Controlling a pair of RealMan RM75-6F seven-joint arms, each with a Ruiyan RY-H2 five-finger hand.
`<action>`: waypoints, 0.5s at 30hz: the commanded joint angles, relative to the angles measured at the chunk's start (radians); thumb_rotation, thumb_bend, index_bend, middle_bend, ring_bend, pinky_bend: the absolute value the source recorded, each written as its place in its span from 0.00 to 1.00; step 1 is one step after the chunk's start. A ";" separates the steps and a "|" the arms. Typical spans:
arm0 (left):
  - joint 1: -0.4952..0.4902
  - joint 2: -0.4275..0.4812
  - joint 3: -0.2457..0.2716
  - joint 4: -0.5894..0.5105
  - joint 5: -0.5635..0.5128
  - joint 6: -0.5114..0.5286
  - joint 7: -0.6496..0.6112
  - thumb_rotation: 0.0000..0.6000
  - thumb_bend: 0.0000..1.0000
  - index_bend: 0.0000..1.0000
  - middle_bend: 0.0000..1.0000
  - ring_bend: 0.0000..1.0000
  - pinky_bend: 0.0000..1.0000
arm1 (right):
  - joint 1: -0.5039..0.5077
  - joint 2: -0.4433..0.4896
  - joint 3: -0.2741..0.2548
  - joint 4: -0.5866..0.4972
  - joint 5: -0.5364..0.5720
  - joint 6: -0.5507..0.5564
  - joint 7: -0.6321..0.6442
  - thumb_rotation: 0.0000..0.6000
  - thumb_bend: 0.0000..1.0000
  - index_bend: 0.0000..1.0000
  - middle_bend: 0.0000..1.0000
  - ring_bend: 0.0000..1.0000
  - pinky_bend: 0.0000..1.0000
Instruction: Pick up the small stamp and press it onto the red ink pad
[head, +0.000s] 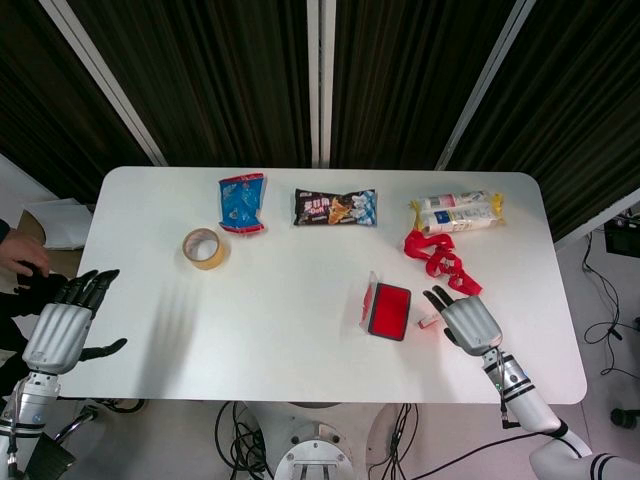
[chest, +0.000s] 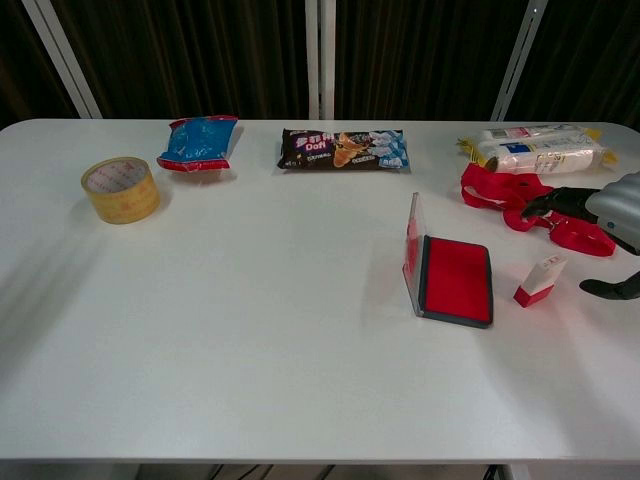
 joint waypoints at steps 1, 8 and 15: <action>0.001 0.002 0.001 -0.002 0.001 0.002 0.002 0.91 0.01 0.05 0.11 0.10 0.16 | 0.010 -0.017 -0.007 0.022 -0.010 0.006 0.021 1.00 0.16 0.27 0.27 0.74 0.92; 0.004 0.005 0.002 -0.006 -0.002 0.003 0.003 0.92 0.00 0.05 0.11 0.10 0.16 | 0.020 -0.037 -0.011 0.051 -0.009 0.012 0.030 1.00 0.17 0.33 0.31 0.74 0.92; 0.002 0.007 0.002 -0.006 -0.001 0.001 0.003 0.94 0.01 0.05 0.11 0.10 0.16 | 0.027 -0.059 -0.016 0.071 0.001 0.005 0.035 1.00 0.18 0.37 0.35 0.75 0.93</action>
